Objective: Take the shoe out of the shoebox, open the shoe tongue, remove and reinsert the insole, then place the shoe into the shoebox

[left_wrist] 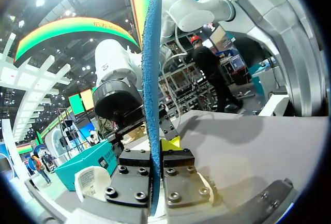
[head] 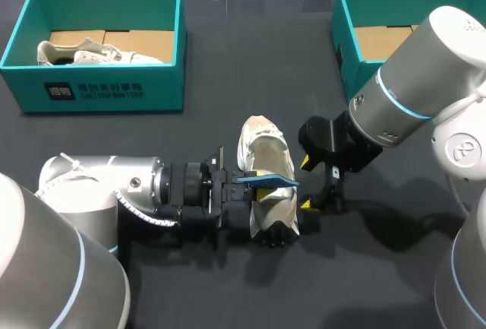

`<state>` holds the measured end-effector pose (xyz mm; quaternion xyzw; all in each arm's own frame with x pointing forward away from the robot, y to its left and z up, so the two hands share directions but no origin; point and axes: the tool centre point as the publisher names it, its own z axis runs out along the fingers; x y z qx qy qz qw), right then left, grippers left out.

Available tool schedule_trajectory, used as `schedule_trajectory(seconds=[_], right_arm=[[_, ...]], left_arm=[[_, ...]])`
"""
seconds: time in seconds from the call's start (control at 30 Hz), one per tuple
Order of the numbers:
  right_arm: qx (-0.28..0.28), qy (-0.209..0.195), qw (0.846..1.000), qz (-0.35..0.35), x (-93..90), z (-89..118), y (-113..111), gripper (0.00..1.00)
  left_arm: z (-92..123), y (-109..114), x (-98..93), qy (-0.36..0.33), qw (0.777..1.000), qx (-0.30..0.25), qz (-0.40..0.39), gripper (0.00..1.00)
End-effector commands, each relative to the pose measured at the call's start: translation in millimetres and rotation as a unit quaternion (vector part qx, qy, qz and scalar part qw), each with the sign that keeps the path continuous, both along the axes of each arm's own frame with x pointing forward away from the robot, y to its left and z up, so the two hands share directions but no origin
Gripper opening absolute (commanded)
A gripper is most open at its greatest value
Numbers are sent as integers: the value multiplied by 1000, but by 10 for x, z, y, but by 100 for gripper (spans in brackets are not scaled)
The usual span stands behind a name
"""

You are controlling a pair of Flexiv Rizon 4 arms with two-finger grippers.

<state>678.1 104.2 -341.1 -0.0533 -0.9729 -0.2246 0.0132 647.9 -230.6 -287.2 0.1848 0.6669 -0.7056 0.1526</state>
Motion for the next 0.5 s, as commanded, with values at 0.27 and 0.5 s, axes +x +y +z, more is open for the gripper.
schedule_trajectory(seconds=[0.27, 0.5], right_arm=[[-1, -1, 1000, -1, -14, -3, 0, 100], [-1, -1, 1000, -1, -14, -3, 0, 100]], left_arm=[[-71, -67, 25, -9, 1000, 9, 11, 0], [-145, -72, 99, -1, 1000, 10, 22, 0]])
